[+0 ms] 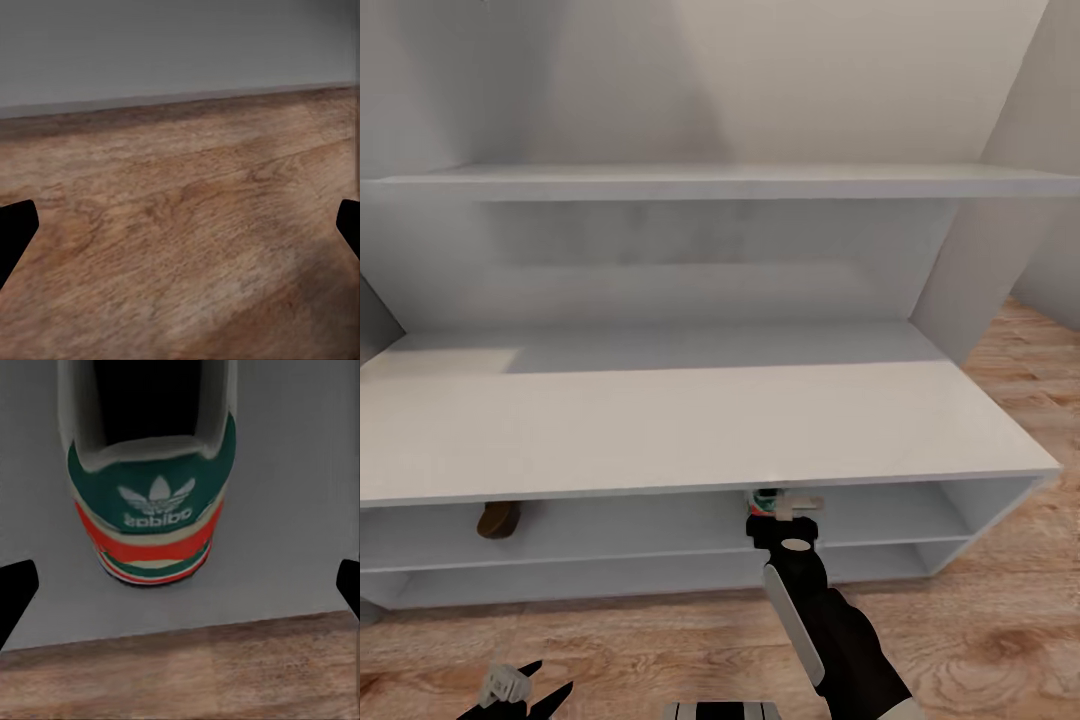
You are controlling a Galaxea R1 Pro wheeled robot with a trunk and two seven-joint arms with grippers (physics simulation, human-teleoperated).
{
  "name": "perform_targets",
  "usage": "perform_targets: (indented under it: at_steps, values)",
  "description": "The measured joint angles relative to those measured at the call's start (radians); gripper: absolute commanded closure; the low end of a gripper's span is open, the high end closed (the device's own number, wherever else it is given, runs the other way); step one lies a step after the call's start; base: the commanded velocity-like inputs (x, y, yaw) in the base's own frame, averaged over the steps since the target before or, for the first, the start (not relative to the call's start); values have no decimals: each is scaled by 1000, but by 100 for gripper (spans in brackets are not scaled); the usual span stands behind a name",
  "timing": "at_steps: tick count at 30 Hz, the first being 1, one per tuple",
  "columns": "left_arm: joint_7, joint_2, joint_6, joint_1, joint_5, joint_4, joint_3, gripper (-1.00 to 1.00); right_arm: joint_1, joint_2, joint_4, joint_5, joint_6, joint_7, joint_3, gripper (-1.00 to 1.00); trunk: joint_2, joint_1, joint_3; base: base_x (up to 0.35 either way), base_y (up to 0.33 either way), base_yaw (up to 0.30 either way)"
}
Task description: Pick up the two gym shoes and the two sandals from the corridor floor and place them onto the hallstand (shoe rack) in the corridor, making sure they are on the rack and not on the floor. Arrange them so the two gym shoes are next to each other and the two sandals are next to each other.
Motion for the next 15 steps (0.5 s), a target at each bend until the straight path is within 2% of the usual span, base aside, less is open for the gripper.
perform_targets:
  at_steps: [15]
  values:
    - [0,0,0,0,0,-1,0,-100,0,0,0,0,0,0,0,-100,0,0,0,-331,0,0]
